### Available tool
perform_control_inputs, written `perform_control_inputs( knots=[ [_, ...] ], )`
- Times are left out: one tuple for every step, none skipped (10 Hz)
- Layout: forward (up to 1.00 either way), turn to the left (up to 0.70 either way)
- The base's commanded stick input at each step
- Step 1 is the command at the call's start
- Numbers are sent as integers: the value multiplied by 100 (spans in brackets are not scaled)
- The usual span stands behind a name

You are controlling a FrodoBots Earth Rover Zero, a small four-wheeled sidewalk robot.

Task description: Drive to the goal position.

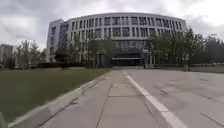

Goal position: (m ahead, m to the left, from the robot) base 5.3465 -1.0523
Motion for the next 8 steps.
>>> perform_control_inputs(
  knots=[
    [70, 0],
    [70, -18],
    [70, -35],
    [70, -35],
    [70, -35],
    [70, -35],
    [70, -11],
    [70, 0]
  ],
)
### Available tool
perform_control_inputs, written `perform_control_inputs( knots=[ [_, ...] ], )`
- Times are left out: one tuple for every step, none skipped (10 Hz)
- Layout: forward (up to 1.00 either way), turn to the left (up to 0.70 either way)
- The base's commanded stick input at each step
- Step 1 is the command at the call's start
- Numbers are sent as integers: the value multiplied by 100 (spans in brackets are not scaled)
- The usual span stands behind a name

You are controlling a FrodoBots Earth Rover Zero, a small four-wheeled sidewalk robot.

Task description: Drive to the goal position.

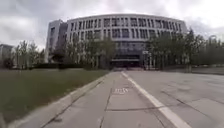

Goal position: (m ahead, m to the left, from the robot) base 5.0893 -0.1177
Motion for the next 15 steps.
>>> perform_control_inputs(
  knots=[
    [70, 0],
    [70, 0],
    [70, 0],
    [70, 0],
    [70, 0],
    [70, 0],
    [70, 0],
    [70, 0],
    [70, 0],
    [70, 0],
    [70, 0],
    [70, 0],
    [70, 0],
    [70, 0],
    [70, 0]
  ],
)
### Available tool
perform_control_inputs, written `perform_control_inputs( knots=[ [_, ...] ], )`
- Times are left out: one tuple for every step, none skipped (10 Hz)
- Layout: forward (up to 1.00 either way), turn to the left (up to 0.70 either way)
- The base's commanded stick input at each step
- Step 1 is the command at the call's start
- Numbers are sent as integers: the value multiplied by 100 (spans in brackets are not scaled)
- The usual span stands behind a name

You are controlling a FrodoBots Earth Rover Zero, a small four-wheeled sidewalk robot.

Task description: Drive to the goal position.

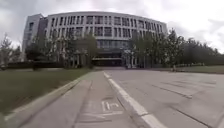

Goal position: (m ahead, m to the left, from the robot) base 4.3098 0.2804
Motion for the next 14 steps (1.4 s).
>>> perform_control_inputs(
  knots=[
    [70, 0],
    [70, 0],
    [70, 0],
    [70, 0],
    [70, 0],
    [70, 0],
    [70, 0],
    [70, 0],
    [70, 0],
    [70, 0],
    [70, 0],
    [70, 0],
    [70, 0],
    [70, 0]
  ],
)
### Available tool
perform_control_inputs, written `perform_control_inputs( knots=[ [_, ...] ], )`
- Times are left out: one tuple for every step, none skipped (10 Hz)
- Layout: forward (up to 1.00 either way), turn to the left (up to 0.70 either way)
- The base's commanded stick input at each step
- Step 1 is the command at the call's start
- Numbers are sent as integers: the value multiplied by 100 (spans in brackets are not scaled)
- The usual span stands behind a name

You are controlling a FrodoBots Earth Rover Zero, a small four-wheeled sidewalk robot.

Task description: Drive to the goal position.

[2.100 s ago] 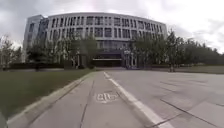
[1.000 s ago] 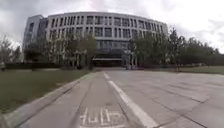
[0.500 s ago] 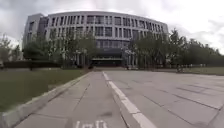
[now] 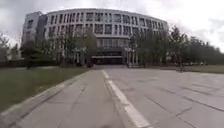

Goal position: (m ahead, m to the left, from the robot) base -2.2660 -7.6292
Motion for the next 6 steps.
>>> perform_control_inputs(
  knots=[
    [70, 0],
    [70, 0],
    [70, 0],
    [70, 0],
    [70, 0],
    [70, 0]
  ],
)
